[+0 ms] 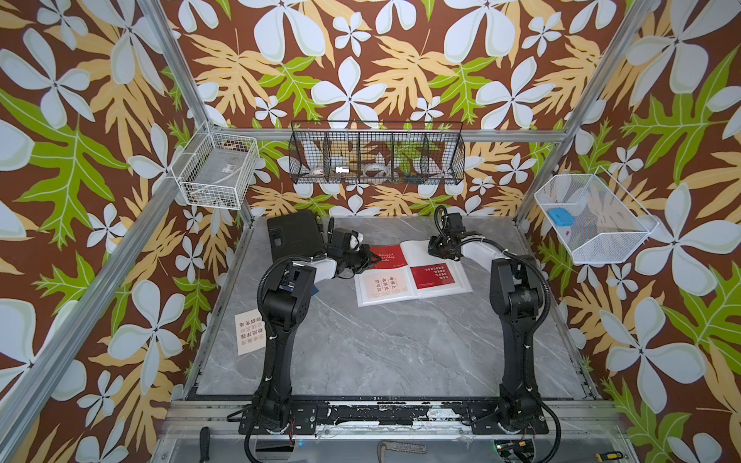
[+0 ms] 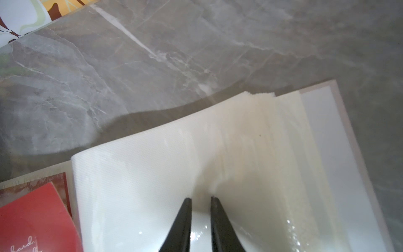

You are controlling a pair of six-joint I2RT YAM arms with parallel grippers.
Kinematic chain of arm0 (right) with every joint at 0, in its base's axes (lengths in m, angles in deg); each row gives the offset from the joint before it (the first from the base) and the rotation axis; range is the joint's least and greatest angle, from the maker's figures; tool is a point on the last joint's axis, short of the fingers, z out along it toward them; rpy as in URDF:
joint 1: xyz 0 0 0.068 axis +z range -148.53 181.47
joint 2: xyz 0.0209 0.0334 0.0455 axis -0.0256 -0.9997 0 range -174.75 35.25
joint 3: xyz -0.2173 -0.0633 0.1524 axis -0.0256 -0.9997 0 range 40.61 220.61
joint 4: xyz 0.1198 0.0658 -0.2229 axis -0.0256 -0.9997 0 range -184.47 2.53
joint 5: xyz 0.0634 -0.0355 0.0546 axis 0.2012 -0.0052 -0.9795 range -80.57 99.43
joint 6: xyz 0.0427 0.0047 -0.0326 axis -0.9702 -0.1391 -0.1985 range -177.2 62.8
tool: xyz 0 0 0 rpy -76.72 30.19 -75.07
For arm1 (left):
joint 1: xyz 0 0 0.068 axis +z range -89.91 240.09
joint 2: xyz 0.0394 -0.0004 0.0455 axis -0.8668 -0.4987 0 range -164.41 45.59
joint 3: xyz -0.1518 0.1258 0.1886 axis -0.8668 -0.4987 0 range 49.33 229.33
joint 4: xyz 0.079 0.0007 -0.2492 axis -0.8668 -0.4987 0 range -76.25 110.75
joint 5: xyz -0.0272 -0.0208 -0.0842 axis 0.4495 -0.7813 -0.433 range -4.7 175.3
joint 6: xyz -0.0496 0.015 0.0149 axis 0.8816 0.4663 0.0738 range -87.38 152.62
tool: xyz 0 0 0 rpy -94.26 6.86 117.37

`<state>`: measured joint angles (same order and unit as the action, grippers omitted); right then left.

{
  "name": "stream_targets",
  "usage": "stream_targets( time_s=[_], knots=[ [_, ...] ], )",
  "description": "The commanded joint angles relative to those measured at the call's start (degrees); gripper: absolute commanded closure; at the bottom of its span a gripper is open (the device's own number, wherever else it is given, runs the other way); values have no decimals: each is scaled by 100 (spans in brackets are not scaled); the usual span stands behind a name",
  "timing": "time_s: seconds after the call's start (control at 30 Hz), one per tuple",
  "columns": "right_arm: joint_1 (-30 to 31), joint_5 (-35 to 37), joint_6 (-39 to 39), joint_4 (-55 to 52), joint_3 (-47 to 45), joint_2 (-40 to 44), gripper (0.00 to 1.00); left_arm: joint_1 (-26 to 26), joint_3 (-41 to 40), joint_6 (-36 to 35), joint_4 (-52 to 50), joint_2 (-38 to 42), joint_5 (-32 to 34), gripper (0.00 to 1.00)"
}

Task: Place the photos into the photo albums
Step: Insert the photo into the photo album.

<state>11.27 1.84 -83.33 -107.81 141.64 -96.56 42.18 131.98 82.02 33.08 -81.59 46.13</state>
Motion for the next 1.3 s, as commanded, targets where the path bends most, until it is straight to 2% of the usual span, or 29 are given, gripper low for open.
stream_targets(
  time_s=[0.0, 0.37, 1.27],
  knots=[
    [-32, 233, 53, -734, -14, -143, 79, 42, 181, -139, -256, -125, -171, 100],
    [-39, 187, 84, -814, 114, -231, 79, 166, 817, -620, -1240, -414, -152, 100],
    [-42, 137, 40, -804, 162, -256, 79, 158, 1565, -773, -1682, -888, -675, 100]
  ],
)
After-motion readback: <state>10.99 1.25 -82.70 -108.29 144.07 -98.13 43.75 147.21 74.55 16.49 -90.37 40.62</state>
